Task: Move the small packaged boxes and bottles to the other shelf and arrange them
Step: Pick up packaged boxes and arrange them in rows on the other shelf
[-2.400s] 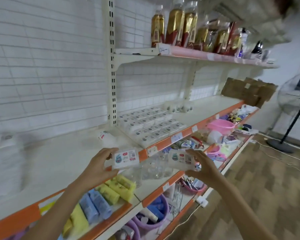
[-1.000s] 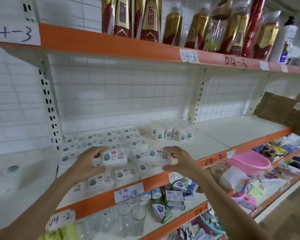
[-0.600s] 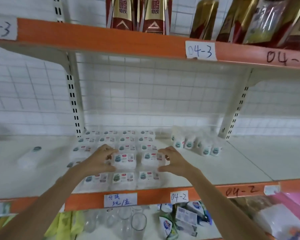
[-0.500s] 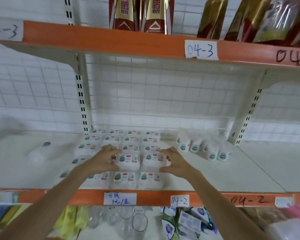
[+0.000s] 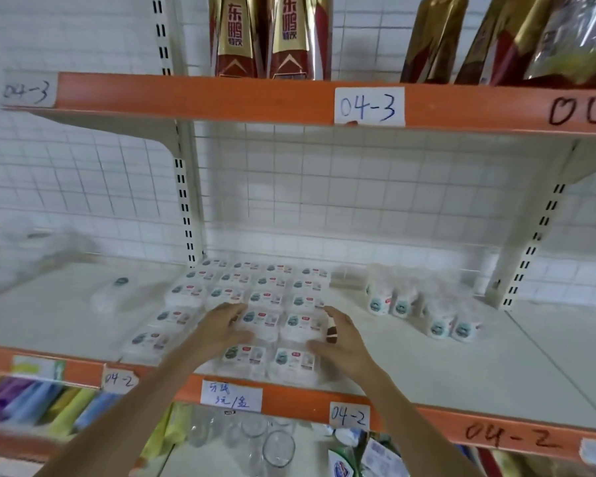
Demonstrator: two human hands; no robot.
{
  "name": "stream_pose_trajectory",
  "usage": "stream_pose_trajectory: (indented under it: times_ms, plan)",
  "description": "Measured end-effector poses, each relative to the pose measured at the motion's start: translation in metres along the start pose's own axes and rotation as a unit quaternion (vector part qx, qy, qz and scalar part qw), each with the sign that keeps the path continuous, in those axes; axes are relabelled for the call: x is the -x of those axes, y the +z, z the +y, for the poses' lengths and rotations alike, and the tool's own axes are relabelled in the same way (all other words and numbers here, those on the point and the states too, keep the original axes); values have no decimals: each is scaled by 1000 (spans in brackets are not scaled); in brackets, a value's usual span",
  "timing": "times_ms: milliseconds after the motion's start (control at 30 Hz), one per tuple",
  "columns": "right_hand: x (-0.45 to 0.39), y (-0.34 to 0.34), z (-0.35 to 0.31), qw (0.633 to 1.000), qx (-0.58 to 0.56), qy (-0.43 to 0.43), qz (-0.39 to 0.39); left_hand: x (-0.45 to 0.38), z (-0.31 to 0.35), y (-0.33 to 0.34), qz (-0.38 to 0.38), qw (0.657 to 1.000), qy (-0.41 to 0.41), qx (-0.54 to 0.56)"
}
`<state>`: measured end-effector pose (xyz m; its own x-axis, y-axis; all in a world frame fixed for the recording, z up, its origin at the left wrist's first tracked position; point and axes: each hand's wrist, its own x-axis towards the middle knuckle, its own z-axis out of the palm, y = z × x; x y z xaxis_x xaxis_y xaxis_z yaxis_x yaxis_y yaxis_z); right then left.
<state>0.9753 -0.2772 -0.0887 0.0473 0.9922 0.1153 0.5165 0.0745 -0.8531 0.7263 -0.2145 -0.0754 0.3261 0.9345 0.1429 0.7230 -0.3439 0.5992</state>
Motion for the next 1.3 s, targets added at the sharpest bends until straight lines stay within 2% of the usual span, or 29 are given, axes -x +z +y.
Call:
stream_pose_trajectory:
  times_ms: [233,467,633,767,867,933,1000,1067,1233,1300]
  plan:
    - [2,5,2,998,-54,28,22,-3,-5,5,29,999,18,-36]
    - [4,7,-4,998,-38,47,22,-1,-10,10,47,998,35,-22]
    - [4,9,-7,998,10,52,42,0,-7,7,31,998,49,-33]
    - [5,11,-16,997,18,76,23,1,-8,5,15,998,37,-41]
    - [9,11,-21,991,97,82,35,6,-1,-1,-14,999,20,-33]
    - [19,9,-25,985,143,59,73,14,2,-6,-9,996,33,-80]
    - [32,6,-30,977,186,11,105,25,0,-11,26,984,78,-156]
    - [45,3,-33,965,234,-31,118,37,-6,-12,68,974,120,-179]
    - [89,0,-46,934,325,-100,107,74,-14,-13,119,955,173,-209]
    - [111,2,-49,922,362,-111,85,95,-13,-15,112,949,185,-230]
